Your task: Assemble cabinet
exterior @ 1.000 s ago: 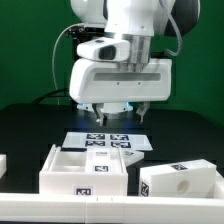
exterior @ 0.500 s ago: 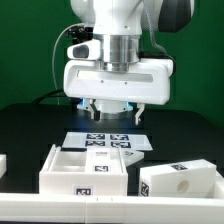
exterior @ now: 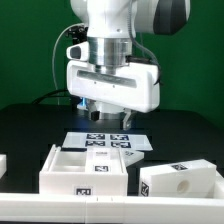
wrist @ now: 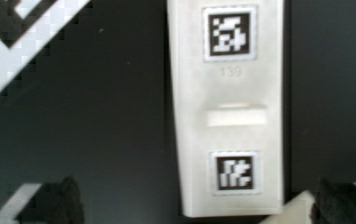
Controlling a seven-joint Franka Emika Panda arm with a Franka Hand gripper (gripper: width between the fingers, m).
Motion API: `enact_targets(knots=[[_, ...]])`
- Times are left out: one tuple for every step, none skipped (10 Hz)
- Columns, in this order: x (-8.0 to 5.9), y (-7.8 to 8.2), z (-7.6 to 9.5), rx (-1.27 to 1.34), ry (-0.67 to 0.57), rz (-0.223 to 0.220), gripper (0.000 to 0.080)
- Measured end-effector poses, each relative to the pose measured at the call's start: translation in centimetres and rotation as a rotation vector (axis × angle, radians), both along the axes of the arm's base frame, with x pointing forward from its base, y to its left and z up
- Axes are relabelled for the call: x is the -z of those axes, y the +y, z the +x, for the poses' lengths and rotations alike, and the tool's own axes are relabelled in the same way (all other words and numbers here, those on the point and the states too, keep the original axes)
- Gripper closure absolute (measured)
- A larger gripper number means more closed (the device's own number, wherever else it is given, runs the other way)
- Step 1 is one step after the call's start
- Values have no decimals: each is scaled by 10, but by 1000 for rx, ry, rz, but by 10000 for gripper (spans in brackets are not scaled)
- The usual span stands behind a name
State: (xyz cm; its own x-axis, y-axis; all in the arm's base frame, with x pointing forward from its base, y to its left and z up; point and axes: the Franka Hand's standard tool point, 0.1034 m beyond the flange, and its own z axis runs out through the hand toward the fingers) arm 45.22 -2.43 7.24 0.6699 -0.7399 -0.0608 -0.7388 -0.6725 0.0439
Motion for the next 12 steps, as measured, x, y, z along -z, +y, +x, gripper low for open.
enact_targets(knots=[[3, -3, -3, 173, 9, 3, 151], [6, -4, -6, 314, 23, 3, 151], [7, -1, -6, 398, 25, -3, 151], [7, 0, -6, 438, 27, -6, 151], [7, 0, -6, 476, 29, -9, 151], [8, 0, -6, 538, 31, -14, 151], [8, 1, -7, 592, 34, -18, 151], [9, 2, -7, 663, 37, -20, 151], [10, 1, -8, 765, 43, -20, 151], [10, -3, -9, 908, 53, -9, 151], [10, -3, -10, 1035, 66, 1, 151], [12, 0, -11, 1172, 85, -7, 151]])
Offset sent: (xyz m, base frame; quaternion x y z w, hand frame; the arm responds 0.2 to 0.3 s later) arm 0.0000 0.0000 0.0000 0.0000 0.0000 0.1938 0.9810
